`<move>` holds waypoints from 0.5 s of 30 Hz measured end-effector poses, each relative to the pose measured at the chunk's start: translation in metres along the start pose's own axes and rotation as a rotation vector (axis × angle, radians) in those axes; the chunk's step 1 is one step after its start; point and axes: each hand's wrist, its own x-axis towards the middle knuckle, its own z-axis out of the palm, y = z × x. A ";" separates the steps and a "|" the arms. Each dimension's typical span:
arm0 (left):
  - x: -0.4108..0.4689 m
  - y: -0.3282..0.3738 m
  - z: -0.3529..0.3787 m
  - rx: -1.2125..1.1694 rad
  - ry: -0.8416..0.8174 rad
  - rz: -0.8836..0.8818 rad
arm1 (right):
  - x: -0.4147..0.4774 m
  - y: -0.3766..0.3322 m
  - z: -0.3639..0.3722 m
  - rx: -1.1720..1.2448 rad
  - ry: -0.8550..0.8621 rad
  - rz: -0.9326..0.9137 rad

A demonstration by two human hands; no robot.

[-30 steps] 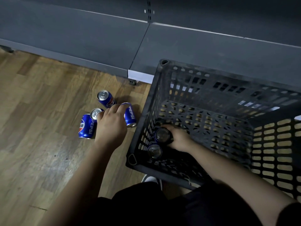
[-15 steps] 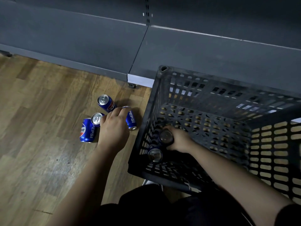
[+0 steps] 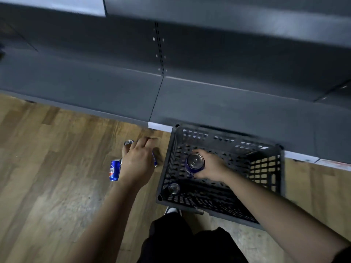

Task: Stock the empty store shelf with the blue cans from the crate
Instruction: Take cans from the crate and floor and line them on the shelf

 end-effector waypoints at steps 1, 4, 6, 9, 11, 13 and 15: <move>-0.001 0.008 -0.022 -0.006 0.001 0.011 | -0.013 -0.016 -0.017 -0.001 0.003 -0.006; -0.003 0.034 -0.089 0.004 -0.002 0.053 | -0.054 -0.067 -0.071 -0.013 0.000 -0.040; -0.002 0.052 -0.134 0.037 0.002 0.079 | -0.081 -0.103 -0.108 -0.037 0.000 -0.066; 0.002 0.078 -0.201 0.022 0.037 0.081 | -0.118 -0.152 -0.160 -0.015 0.030 -0.106; 0.006 0.095 -0.243 0.017 0.060 0.101 | -0.140 -0.181 -0.194 0.024 0.034 -0.128; 0.011 0.112 -0.282 0.027 0.110 0.137 | -0.161 -0.210 -0.226 0.065 0.026 -0.149; 0.016 0.128 -0.318 0.022 0.170 0.167 | -0.180 -0.237 -0.256 0.081 0.037 -0.177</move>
